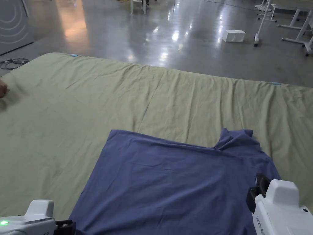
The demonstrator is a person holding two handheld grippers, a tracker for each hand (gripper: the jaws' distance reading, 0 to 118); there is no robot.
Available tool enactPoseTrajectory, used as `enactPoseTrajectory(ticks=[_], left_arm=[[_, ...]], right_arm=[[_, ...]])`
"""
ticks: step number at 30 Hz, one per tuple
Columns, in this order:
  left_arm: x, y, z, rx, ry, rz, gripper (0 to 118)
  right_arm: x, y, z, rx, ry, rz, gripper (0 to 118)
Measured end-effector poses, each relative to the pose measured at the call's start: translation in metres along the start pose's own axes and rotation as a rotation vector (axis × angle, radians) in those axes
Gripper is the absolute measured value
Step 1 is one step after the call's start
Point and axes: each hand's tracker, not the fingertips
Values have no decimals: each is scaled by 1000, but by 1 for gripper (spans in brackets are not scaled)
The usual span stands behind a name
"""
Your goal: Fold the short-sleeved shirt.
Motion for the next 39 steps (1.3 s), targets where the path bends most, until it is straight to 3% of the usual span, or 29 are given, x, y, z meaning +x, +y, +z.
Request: enactPoseTrajectory(ticks=[7, 11, 14, 20, 25, 26, 29, 32, 35, 39], left_arm=[[7, -5, -34, -63, 53, -36, 61], [16, -10, -36, -57, 39, -92, 26], [19, -10, -39, -69, 14, -110, 9], [9, -7, -28, -53, -2, -81, 7], [26, -5, -2, -27, 1, -93, 7], [27, -4, -1, -25, 0, -94, 7], [28, -3, 0, -26, 0, -94, 7], [32, -3, 2, -32, 4, -105, 7], [29, -3, 1, -34, 2, -106, 7], [28, -4, 2, -36, -2, -96, 7]], right_arm=[[4, -10, -4, -54, -6, 0, 0], [10, -15, -4, -72, -12, -11, 0], [15, -16, -2, -83, -14, -13, 0], [51, -9, 12, -102, 16, -19, 0], [94, -17, 14, -363, 2, -7, 1], [99, -23, 13, -426, -7, 6, 7], [106, -51, 12, -578, -3, 87, 39], [110, -79, 16, -671, -14, 69, 45], [116, -99, 18, -728, -38, 32, 72], [121, -118, 15, -746, -55, -1, 73]])
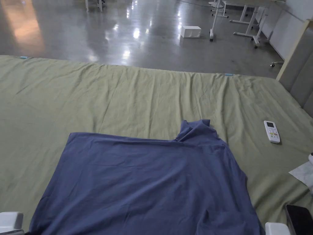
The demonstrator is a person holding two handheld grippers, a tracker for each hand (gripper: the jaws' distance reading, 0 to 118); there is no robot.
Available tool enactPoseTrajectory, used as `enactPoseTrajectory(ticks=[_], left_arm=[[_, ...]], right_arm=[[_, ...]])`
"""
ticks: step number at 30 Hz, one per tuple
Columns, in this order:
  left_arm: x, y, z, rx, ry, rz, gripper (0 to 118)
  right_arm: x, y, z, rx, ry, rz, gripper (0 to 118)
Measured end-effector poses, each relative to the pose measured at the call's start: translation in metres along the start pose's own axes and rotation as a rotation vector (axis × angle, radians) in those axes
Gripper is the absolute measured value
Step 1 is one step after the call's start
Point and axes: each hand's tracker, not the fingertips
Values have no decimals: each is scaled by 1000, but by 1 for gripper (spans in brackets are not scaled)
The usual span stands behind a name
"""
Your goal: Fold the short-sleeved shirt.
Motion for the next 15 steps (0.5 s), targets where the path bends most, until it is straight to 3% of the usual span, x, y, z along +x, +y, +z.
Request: enactPoseTrajectory(ticks=[6, 8, 10, 12, 13, 15], left_arm=[[0, -3, -2, 1, 5, -15, 7], [-3, -4, -3, 3, 0, 0, 7], [-6, -4, -5, 1, -6, 12, 7], [-7, -5, -7, -1, -8, 19, 7], [-7, -5, -8, -2, -8, 20, 7], [-6, -5, -10, 0, -7, 22, 7]], right_arm=[[-3, -11, -14, -47, 49, -24, 54], [-5, -12, -9, -48, 58, 0, 37], [-7, -13, -8, -51, 84, -20, 30], [-11, -13, -8, -49, 57, -6, 12], [-13, -13, -8, -47, 31, 37, 9], [-14, -14, -7, -37, 18, 31, 8]])
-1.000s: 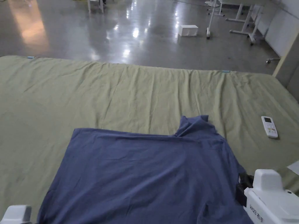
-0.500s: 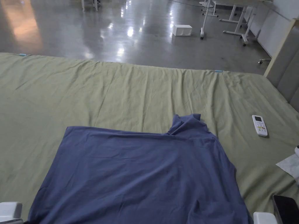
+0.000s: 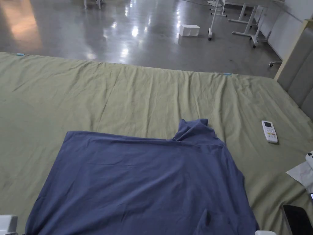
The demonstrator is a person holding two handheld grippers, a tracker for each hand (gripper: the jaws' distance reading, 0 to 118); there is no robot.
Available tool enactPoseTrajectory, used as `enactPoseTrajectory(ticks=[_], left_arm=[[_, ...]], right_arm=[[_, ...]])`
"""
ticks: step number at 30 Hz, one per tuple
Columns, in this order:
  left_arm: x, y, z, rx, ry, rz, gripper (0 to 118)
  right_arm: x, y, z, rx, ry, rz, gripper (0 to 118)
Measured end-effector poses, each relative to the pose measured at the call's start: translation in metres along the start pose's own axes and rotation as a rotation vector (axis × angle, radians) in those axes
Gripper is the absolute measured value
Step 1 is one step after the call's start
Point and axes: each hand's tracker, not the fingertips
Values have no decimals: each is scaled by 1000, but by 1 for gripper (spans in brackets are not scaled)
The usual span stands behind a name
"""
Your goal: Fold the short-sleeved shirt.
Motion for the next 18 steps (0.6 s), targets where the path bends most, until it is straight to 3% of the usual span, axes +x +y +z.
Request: enactPoseTrajectory(ticks=[18], left_arm=[[-6, 40, 26, 138, -25, 30, 7]], right_arm=[[17, 37, 52, 136, 68, -41, 6]])
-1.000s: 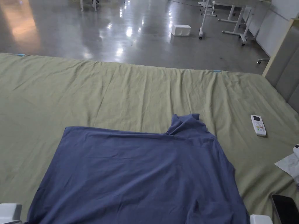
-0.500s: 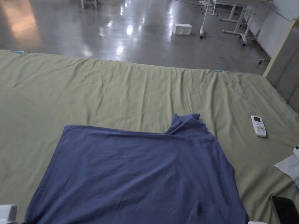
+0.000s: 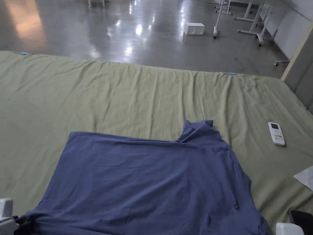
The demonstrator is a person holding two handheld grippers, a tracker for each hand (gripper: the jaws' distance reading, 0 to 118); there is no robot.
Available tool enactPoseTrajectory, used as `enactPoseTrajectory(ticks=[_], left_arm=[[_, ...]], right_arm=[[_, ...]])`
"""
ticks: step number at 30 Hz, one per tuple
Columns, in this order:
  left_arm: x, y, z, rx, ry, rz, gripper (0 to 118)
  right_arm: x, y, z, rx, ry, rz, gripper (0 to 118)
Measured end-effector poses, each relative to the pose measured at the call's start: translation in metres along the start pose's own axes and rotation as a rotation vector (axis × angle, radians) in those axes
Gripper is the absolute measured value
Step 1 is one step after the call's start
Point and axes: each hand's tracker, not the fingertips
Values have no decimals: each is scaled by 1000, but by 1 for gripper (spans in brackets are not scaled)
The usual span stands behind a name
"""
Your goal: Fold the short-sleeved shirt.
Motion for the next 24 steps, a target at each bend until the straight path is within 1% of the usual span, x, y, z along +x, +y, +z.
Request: enactPoseTrajectory(ticks=[6, 10, 17, 21, 24], left_arm=[[11, 39, -6, 70, 7, -27, 7], [20, 69, -20, 98, 19, -53, 7], [28, 105, -65, 106, 25, -32, 7], [37, 116, -91, 83, 44, -42, 7], [39, 120, -105, 71, 47, -22, 7]], right_arm=[[0, 47, -6, 30, -11, -9, 6], [2, 84, -25, 30, -9, -46, 6], [3, 137, -77, 25, -13, -77, 6], [-1, 154, -111, 10, -23, -68, 6], [-2, 159, -137, -13, -31, -62, 6]])
